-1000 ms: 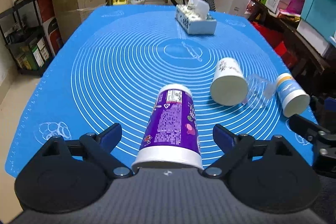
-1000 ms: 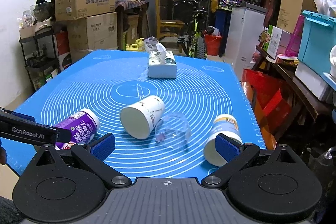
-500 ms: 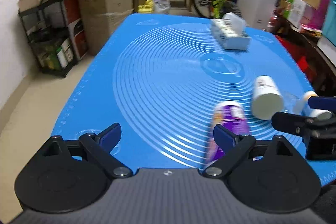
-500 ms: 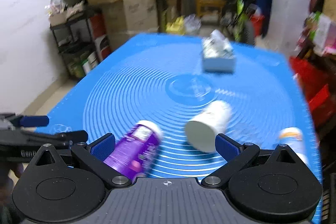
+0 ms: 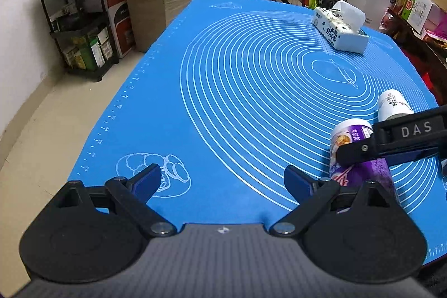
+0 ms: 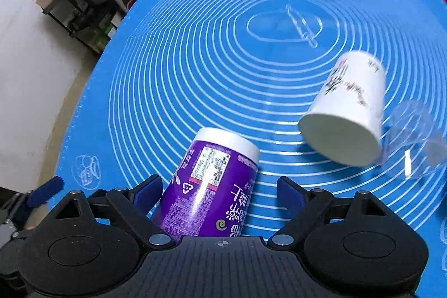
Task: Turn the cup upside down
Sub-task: 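Rotate the right tool to stand the purple cup upright, open end up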
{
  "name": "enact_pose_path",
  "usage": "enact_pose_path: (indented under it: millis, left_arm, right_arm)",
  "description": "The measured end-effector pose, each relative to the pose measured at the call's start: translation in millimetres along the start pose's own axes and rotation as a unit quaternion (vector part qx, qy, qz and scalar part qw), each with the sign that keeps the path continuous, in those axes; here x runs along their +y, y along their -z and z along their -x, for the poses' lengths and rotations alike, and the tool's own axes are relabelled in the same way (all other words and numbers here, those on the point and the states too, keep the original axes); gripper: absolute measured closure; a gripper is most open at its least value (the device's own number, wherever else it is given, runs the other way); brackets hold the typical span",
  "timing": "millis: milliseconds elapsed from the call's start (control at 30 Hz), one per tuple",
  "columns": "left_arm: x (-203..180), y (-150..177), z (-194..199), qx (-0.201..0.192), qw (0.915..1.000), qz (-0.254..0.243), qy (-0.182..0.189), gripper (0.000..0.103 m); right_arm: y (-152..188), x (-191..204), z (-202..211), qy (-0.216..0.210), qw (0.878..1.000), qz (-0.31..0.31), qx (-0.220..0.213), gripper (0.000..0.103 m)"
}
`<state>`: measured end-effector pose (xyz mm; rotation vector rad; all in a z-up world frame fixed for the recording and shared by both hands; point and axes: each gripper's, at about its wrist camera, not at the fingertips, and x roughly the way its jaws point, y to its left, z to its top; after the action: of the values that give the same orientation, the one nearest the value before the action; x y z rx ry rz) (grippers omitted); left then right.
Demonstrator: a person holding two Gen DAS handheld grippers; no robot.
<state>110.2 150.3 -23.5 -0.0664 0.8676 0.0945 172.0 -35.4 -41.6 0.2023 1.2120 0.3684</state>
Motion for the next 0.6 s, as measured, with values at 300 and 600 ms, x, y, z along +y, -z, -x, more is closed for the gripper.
enact_pose_path:
  millis: [300, 600]
  left_arm:
    - [3.1, 2.3, -0.8, -0.002, 0.9999, 0.01, 0.008, 0.009]
    - [6.0, 1.9, 4.9, -0.027, 0.9991, 0.032, -0.002, 0.009]
  right_arm:
    - [13.5, 8.4, 25.1, -0.027, 0.997, 0.023, -0.062, 0.032]
    - [85.9, 56.2, 64.9, 0.108, 0.904, 0.201, -0.36, 0.035]
